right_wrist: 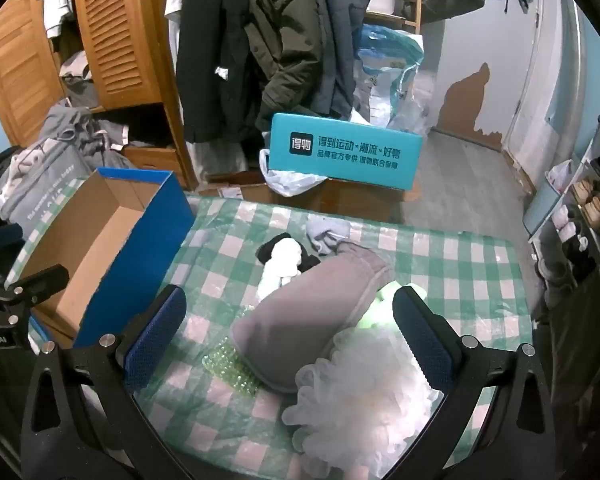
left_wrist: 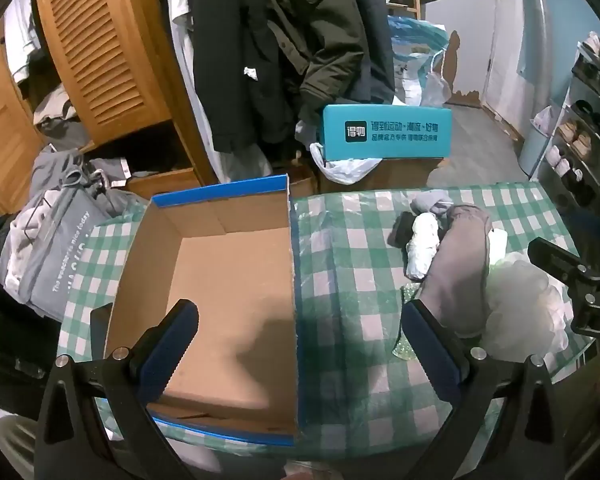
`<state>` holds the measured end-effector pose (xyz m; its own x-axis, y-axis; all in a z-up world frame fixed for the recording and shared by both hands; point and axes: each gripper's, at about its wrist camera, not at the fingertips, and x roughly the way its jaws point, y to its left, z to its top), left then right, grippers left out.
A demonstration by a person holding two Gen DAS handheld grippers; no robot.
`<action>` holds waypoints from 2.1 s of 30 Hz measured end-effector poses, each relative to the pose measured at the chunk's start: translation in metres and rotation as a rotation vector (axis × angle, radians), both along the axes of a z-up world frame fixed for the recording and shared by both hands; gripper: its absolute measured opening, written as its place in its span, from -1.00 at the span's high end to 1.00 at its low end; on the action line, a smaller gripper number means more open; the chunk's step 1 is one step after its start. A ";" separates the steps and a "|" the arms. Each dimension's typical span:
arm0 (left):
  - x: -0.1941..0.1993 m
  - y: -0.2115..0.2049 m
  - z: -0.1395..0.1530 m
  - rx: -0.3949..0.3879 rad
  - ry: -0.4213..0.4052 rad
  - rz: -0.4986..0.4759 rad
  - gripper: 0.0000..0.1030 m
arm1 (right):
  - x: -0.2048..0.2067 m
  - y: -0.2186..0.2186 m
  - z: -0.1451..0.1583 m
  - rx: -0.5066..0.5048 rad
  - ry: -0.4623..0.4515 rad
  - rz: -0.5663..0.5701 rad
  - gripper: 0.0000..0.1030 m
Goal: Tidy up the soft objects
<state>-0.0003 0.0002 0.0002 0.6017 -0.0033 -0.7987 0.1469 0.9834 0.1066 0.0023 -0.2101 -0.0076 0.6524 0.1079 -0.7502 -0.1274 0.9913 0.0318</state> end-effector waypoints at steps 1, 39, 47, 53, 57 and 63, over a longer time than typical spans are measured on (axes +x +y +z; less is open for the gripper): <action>0.000 0.000 0.000 0.002 -0.001 -0.001 -0.99 | 0.000 0.000 0.000 0.000 -0.001 0.000 -0.97; 0.000 0.004 0.007 -0.043 -0.017 0.000 -0.99 | -0.003 0.001 0.005 -0.002 -0.007 -0.002 -0.97; -0.003 0.001 0.007 -0.053 -0.024 0.000 -0.99 | -0.004 0.001 0.006 -0.002 -0.008 0.000 -0.97; -0.003 0.003 0.007 -0.057 -0.023 0.001 -0.99 | -0.003 0.000 0.004 -0.003 -0.008 0.000 -0.97; -0.003 0.002 0.008 -0.057 -0.024 0.002 -0.99 | -0.002 0.000 0.000 -0.002 -0.008 0.000 -0.97; -0.003 0.002 0.008 -0.055 -0.024 0.004 -0.99 | -0.004 0.002 0.004 -0.003 -0.010 0.002 -0.97</action>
<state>-0.0033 0.0019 0.0085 0.6212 -0.0444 -0.7824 0.1406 0.9885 0.0556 -0.0017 -0.2082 -0.0036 0.6594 0.1075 -0.7441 -0.1300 0.9911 0.0279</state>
